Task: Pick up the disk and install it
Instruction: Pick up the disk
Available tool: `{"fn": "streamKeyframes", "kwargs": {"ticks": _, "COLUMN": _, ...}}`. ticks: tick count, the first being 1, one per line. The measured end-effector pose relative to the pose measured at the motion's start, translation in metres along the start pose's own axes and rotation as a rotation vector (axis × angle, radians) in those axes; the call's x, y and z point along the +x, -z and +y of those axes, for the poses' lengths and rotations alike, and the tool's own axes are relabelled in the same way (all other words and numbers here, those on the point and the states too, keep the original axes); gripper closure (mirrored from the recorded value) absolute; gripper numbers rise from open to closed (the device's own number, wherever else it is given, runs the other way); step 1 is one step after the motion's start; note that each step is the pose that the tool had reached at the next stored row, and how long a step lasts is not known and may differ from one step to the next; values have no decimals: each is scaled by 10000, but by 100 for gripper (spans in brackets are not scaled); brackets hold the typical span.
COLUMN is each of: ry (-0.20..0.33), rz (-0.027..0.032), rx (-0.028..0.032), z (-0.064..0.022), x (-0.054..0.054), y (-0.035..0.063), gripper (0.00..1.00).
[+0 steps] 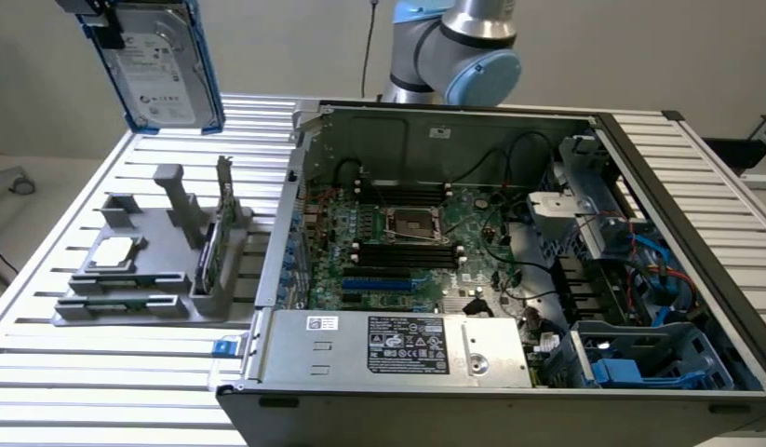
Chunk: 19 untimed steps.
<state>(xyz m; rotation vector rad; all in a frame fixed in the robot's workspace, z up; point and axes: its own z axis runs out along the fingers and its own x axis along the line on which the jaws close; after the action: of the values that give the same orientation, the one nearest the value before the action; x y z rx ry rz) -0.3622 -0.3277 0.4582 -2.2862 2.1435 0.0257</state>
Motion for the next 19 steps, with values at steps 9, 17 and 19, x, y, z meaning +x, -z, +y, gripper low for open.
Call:
{"fn": "streamKeyframes", "kwargs": {"ticks": 9, "ry": 0, "rz": -18, "rx": -2, "z": -399, "x": 137, "y": 173, "gripper": 67}}
{"fn": "streamKeyframes", "kwargs": {"ticks": 17, "ry": 0, "rz": -21, "rx": 1, "z": -652, "x": 339, "y": 236, "gripper": 67}}
{"fn": "streamKeyframes", "kwargs": {"ticks": 19, "ry": 1, "rz": -21, "rx": 0, "z": -689, "x": 407, "y": 238, "gripper": 67}}
